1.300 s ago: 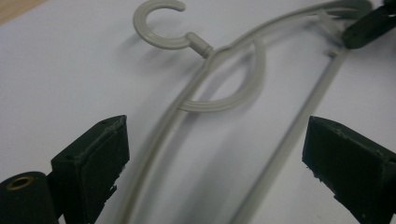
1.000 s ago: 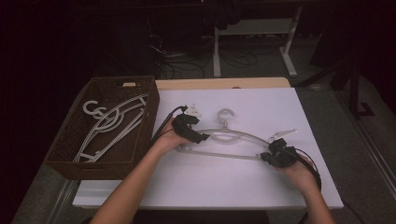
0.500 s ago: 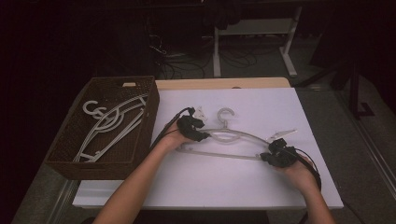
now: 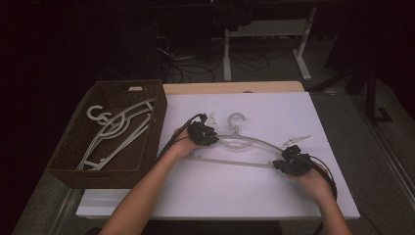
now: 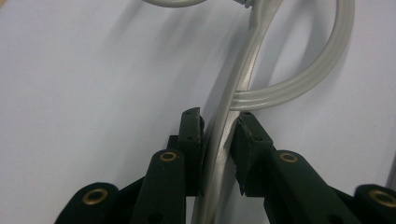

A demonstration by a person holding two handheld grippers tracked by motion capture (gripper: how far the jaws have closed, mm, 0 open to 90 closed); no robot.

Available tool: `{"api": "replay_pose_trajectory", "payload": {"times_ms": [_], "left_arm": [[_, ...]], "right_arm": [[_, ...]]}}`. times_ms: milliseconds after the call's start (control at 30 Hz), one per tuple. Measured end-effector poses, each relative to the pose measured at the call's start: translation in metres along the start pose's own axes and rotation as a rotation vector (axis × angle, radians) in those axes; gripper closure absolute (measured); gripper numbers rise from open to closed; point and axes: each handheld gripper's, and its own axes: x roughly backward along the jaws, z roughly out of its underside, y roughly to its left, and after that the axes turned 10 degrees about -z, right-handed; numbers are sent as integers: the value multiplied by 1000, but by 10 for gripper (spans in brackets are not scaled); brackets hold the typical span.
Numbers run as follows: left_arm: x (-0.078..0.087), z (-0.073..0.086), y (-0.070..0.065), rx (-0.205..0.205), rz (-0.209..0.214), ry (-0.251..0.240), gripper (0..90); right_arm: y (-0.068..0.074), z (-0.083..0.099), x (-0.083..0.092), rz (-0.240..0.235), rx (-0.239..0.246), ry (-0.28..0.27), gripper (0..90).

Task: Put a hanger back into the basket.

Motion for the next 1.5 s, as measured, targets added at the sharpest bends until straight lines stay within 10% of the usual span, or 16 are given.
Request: {"api": "replay_pose_trajectory", "payload": {"times_ms": [367, 967, 1500], "left_arm": [[41, -7, 15, 151, -11, -68, 820], [155, -37, 53, 324, -139, -93, 821], [248, 37, 98, 413, -293, -88, 821]], "right_arm": [[0, -3, 17, -66, -2, -115, 794], [9, -5, 16, -112, 64, -243, 150], [19, -9, 13, -113, 112, -250, 91]]}}
